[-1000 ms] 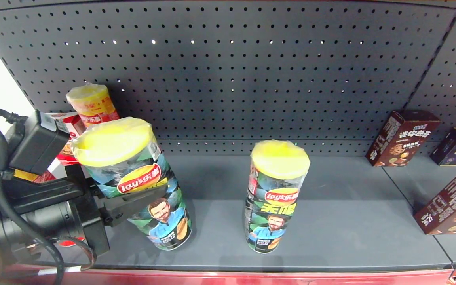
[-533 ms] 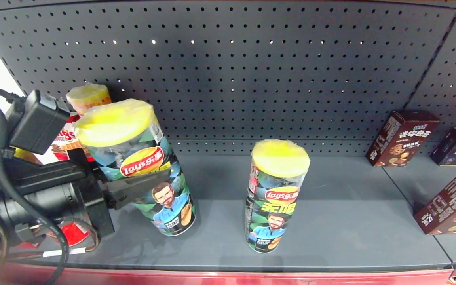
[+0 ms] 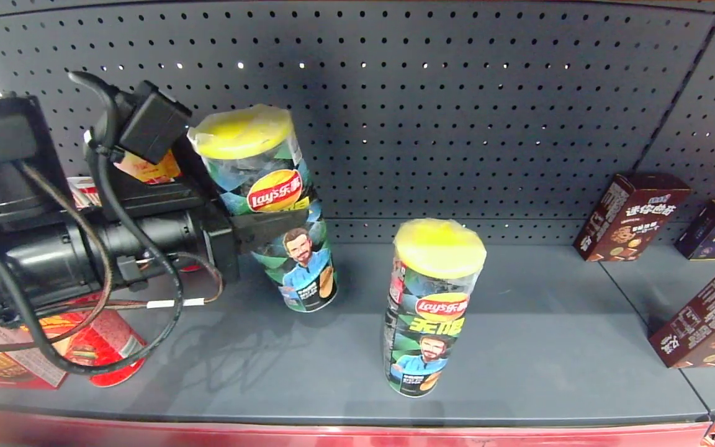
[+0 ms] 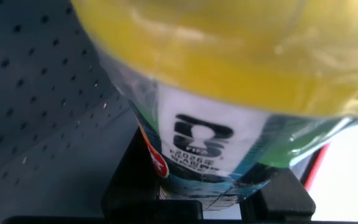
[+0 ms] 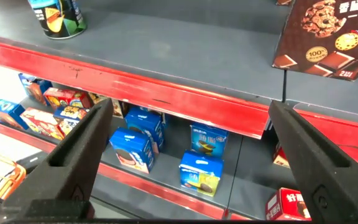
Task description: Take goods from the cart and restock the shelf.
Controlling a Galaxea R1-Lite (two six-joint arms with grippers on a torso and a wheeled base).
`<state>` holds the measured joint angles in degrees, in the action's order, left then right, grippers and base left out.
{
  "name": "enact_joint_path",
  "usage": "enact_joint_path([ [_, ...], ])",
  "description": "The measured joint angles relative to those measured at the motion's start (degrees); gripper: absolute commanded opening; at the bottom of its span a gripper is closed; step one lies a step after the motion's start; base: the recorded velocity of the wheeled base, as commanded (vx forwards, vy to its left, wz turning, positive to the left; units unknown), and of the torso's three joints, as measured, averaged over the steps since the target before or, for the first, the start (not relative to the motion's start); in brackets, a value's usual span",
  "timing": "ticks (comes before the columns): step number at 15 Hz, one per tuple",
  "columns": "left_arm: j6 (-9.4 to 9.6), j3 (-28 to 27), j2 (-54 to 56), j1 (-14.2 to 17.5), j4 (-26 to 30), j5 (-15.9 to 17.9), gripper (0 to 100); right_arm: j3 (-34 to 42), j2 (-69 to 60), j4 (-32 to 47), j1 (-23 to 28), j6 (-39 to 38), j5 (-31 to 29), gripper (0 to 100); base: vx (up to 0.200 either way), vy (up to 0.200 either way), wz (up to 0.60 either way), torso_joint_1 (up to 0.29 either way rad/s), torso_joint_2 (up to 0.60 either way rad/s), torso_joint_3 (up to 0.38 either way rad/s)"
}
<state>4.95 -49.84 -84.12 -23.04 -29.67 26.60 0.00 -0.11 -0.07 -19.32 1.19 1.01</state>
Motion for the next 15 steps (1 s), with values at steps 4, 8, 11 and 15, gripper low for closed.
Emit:
enact_joint_path([
  [4,1.62,-6.5,-8.5,0.1,0.4,1.7,0,0.0,0.0,0.0,0.0,0.0,0.0,100,0.000,0.000,0.00,0.000,0.00,0.000],
  [8,4.29,-16.9,-16.7,-0.5,5.7,7.8,0,0.0,0.0,0.0,0.0,0.0,0.0,100,0.000,0.000,0.00,0.000,0.00,0.000],
  [11,4.64,-22.4,-20.5,-1.5,10.3,8.5,0,0.0,0.0,0.0,0.0,0.0,0.0,100,0.000,0.000,0.00,0.000,0.00,0.000],
  [15,4.64,-26.3,-24.1,-2.5,10.7,8.6,0,0.0,0.0,0.0,0.0,0.0,0.0,100,0.000,0.000,0.00,0.000,0.00,0.000],
])
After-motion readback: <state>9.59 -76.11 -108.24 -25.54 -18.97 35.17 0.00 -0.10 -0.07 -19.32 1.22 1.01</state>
